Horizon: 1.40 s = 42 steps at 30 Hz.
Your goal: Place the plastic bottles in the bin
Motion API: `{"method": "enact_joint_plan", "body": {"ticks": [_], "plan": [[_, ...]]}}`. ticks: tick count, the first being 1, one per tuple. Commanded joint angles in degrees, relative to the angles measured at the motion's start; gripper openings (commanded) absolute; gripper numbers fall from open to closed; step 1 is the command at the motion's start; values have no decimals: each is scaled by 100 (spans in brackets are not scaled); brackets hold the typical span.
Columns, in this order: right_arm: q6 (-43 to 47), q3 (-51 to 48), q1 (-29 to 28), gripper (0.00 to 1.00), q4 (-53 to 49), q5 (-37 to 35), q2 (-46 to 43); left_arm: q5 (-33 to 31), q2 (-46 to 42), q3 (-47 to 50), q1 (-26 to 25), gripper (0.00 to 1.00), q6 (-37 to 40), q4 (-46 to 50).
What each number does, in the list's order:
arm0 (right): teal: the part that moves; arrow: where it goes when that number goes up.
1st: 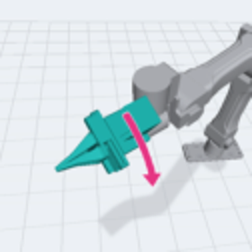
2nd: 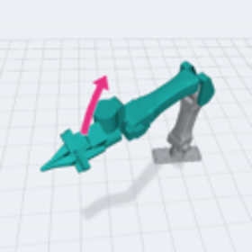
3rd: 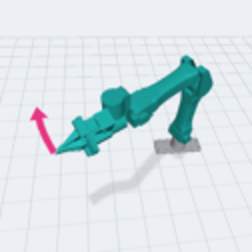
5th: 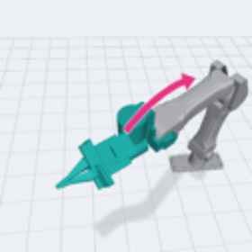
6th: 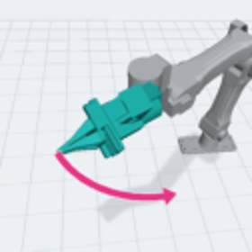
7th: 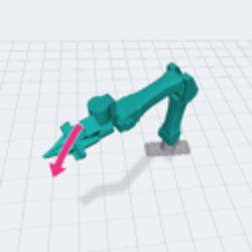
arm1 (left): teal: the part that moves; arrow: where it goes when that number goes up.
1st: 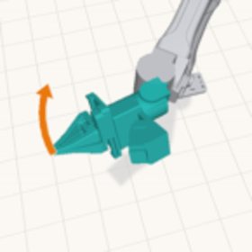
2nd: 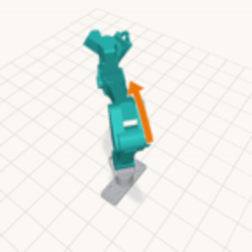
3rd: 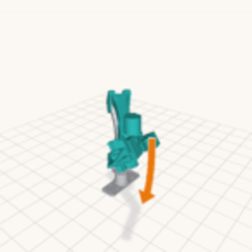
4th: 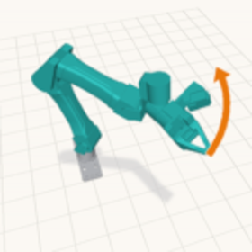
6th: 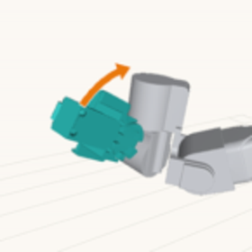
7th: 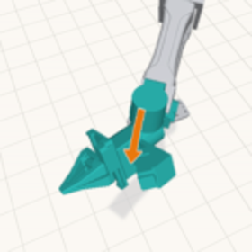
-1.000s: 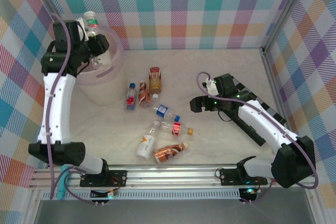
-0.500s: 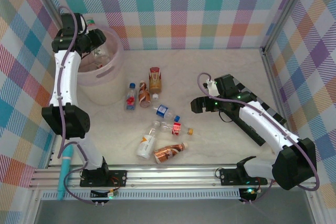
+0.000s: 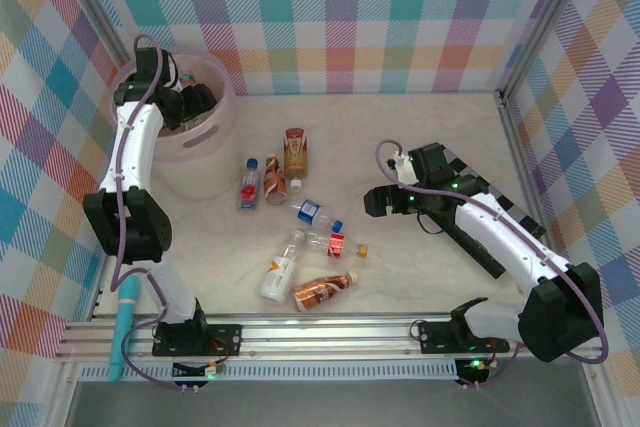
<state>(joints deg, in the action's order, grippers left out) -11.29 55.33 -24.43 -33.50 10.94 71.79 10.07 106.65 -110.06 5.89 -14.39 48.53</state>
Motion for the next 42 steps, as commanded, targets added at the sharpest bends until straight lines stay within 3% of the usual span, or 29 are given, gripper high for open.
{"method": "enact_joint_plan", "body": {"ticks": [1,8,20,28,32,35,37,42], "plan": [[35,61,17,93,-70,46,-5,79,-268,-46,60,82,102,-189],[39,92,17,93,-109,56,-6,21,-371,-114,61,100,280,-133],[105,109,17,94,-184,-39,-86,-636,-1052,-719,61,100,1148,408],[-73,83,15,94,-110,-126,-18,-874,-2197,-652,-23,100,1428,708],[-187,123,22,94,-78,-114,86,-967,-2780,-369,-514,100,1538,888],[-259,130,23,94,-33,20,136,-1281,-3182,126,-1231,100,1561,1002],[-165,106,20,94,-13,138,118,-1491,-3541,736,-1780,100,1474,907],[839,53,18,94,-258,488,200,-1056,-4487,2679,-2564,100,686,382]]}}
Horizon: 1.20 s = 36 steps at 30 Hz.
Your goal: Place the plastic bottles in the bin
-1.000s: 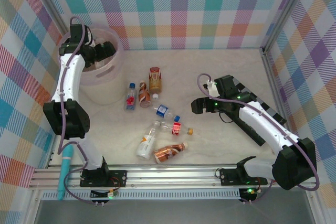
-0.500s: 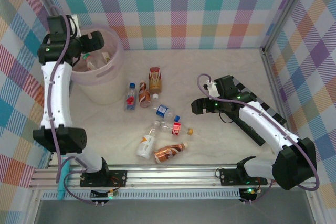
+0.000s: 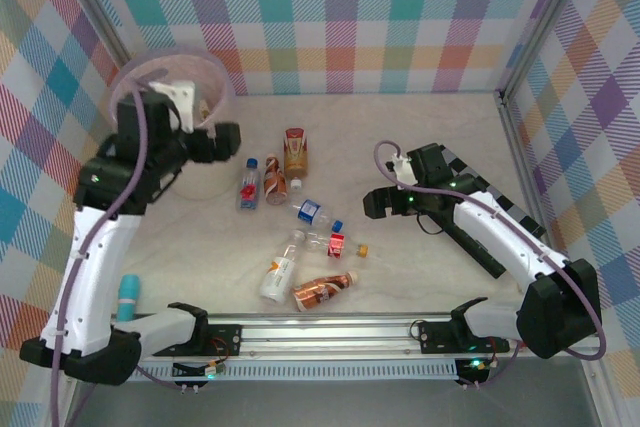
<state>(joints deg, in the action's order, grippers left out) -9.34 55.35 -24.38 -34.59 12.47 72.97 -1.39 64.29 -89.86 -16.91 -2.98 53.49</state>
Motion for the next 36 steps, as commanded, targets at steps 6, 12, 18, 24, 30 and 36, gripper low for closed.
{"method": "enact_joint_plan", "body": {"ticks": [6,12,18,24,30,36], "plan": [[1107,-171,-218,94,338,802,193,455,-875,2384,-1205,100,-1517,-291],[1113,-152,-569,94,452,548,585,316,-1292,4009,-2285,100,-2689,-642],[1053,-183,-644,94,559,506,700,219,-1158,4810,-3227,100,-3318,-1301],[834,-139,-650,94,635,445,639,-63,-314,5069,-3416,100,-3193,-1864],[866,-62,-649,94,452,60,672,-250,333,5325,-3416,98,-3208,-2392],[841,-42,-647,94,470,3,692,-498,703,5444,-3416,84,-3348,-2435]]}}
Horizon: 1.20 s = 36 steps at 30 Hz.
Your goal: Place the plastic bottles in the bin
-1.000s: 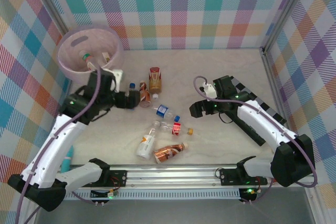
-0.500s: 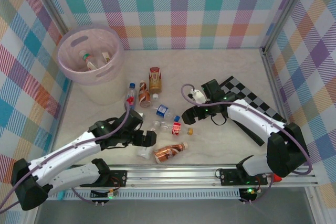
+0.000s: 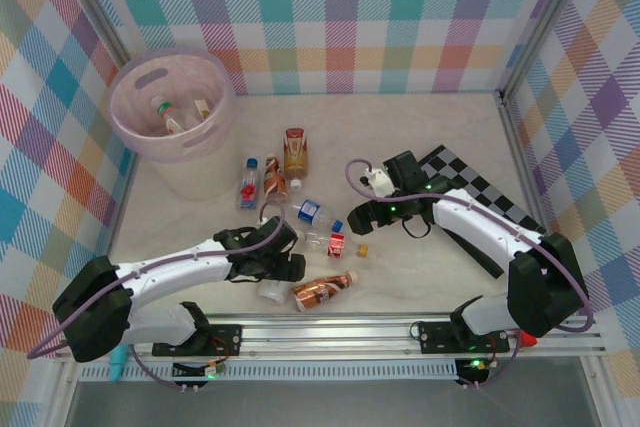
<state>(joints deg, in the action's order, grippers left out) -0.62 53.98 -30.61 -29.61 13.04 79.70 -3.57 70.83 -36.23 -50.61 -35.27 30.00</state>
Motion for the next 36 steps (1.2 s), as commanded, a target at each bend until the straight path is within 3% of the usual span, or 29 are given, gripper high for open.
{"method": "enact_joint_plan", "body": {"ticks": [1,7,17,24,30,36], "plan": [[-27,96,-24,94,-18,-56,15,-352,43,89,-46,81,-155,-48],[-50,104,-24,94,4,-114,-7,-955,-166,147,-45,58,-429,348],[-188,118,-26,94,52,-179,-73,-1490,-1235,-824,-48,54,-592,1900],[-280,138,-24,94,92,-198,-69,-1903,-1656,-2377,24,43,213,2463],[-286,158,-24,94,-6,-264,-178,-1584,-1603,-3528,579,36,1025,2557],[-345,164,-24,94,-34,-249,-209,-718,-1206,-4693,1803,31,1832,2432]]}}
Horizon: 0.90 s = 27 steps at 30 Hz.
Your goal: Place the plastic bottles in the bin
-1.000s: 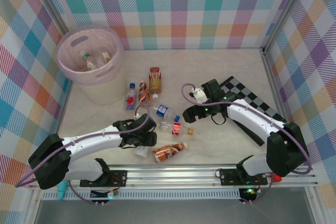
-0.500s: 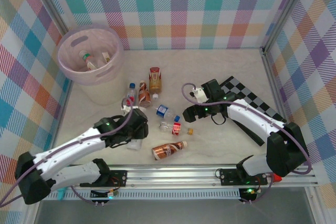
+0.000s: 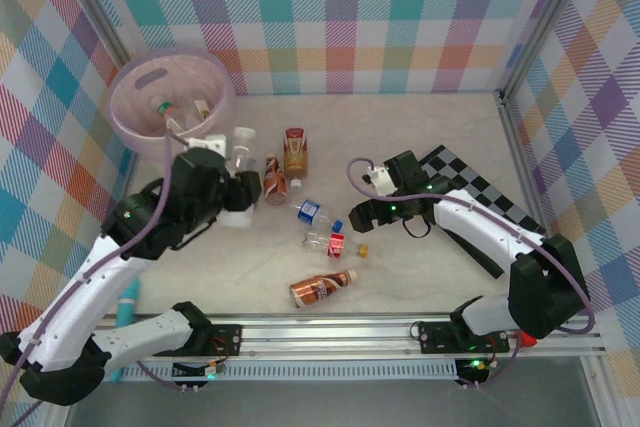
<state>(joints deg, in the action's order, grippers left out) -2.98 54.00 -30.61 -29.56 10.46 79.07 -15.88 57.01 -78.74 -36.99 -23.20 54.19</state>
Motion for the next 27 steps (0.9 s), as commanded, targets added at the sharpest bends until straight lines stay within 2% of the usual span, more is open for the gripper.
{"method": "enact_joint_plan", "body": {"ticks": [1,5,9,15,20,27], "plan": [[-123,164,-24,94,-46,9,-146,788,317,-683,721,30,728,-43],[-160,139,-32,94,-58,-4,-193,1851,959,-1454,1804,26,942,-329],[-150,102,-24,94,-134,-91,-270,2641,1675,-2101,2619,23,919,-534],[-89,89,-24,94,-243,-186,-348,3152,2396,-2660,3420,15,704,-928],[-46,111,-25,94,-278,-194,-339,3614,2601,-2652,4224,6,100,-1587],[-58,129,-29,94,-261,-170,-244,3644,3044,-2764,4835,3,-369,-2099]]}}
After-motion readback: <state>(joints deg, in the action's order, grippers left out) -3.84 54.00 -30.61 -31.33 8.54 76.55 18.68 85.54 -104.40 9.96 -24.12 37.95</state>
